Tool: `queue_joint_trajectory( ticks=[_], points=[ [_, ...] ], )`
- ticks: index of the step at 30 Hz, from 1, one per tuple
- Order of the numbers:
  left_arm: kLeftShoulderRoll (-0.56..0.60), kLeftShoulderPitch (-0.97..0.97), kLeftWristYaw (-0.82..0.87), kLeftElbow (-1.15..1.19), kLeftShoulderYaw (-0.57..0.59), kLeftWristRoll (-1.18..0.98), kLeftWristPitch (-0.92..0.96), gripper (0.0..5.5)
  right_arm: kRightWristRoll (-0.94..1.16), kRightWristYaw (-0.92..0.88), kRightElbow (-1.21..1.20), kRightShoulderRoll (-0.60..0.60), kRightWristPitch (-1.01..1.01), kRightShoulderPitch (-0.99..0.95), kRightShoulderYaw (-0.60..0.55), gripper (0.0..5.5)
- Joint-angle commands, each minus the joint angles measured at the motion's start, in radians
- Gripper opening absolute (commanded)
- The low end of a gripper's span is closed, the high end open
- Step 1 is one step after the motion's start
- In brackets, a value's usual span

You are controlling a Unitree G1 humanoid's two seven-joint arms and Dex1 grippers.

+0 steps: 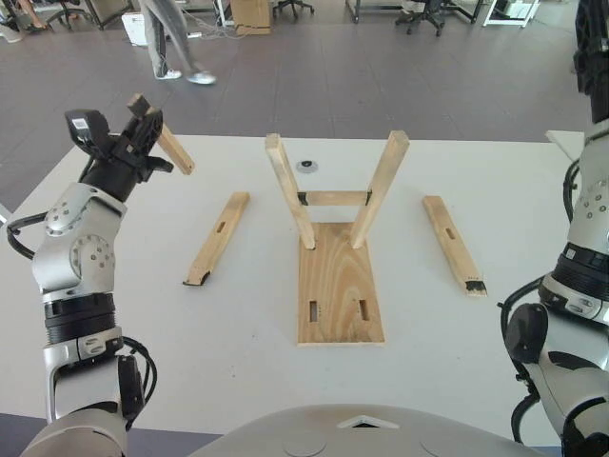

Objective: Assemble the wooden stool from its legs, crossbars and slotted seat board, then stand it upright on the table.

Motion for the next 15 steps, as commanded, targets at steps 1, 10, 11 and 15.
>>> queue_joint_trajectory(
  ticks=[1, 10, 11, 15],
  points=[
    [-0.043, 0.027, -0.027, 0.077, -0.015, 0.058, -0.077, 0.41, -0.052, 0.015, 0.170, -0.036, -0.113, 0.087, -0.027, 2.50],
    [-0.108, 0.075, -0.036, 0.157, -0.024, 0.107, -0.138, 0.41, 0.014, -0.003, 0.241, -0.005, -0.137, 0.112, -0.069, 2.50],
    [-0.114, 0.081, -0.035, 0.163, -0.025, 0.112, -0.142, 0.41, 0.024, -0.007, 0.243, -0.001, -0.133, 0.114, -0.074, 2.50],
    [-0.120, 0.078, -0.041, 0.170, -0.020, 0.121, -0.152, 0.41, 0.035, -0.013, 0.240, -0.004, -0.130, 0.118, -0.070, 2.50]
  ],
)
